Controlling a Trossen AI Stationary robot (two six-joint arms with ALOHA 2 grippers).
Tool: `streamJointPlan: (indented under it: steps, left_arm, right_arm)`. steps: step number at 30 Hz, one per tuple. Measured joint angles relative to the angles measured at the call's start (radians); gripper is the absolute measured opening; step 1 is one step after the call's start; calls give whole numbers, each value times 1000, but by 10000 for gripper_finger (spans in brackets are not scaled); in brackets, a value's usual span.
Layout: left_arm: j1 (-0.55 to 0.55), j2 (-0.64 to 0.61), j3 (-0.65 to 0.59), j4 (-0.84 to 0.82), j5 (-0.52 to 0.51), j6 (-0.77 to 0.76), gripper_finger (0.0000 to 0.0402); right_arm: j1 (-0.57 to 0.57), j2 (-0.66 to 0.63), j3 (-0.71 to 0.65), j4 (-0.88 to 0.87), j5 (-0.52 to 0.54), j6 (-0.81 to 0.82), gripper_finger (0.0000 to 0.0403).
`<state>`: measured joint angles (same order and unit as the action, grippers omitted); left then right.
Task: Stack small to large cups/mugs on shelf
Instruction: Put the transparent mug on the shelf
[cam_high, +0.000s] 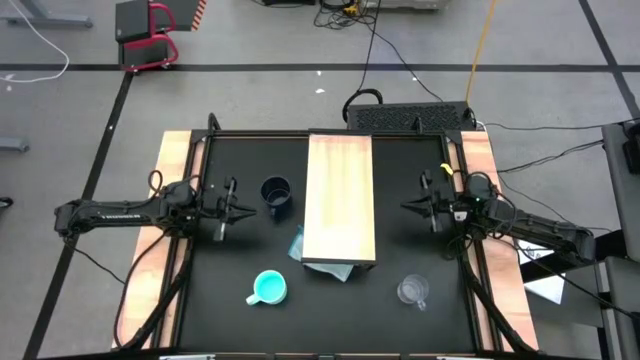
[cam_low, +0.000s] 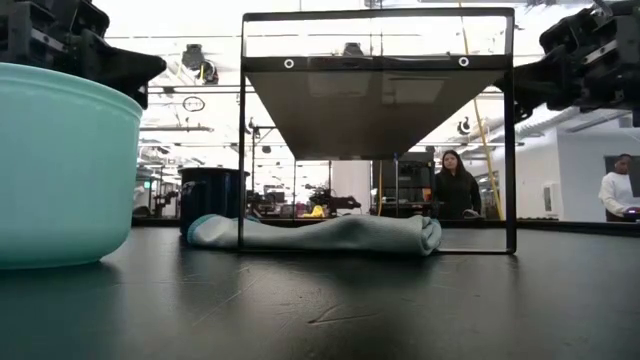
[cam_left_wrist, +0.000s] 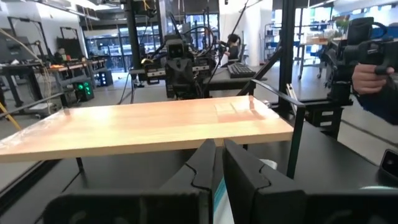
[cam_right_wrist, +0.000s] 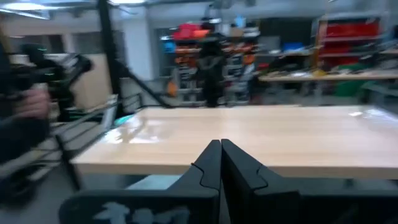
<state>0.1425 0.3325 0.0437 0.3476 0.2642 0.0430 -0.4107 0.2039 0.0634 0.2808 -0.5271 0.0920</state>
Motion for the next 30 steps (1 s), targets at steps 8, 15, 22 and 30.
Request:
streamJointPlan:
  steps: [8, 15, 22, 30]
  left_arm:
    - [0, 0, 0, 1, -1, -26, 33]
    - [0, 0, 0, 9, -4, -28, 33]
    - [0, 0, 0, 25, -4, -59, 33]
    - [0, 0, 0, 25, -4, -79, 33]
  right_arm:
    - [24, 3, 150, -183, -54, 28, 0]
    - [121, 4, 329, -486, -52, -25, 0]
    - [234, 3, 410, -565, -52, 11, 0]
    - [377, 3, 414, -532, -51, 69, 0]
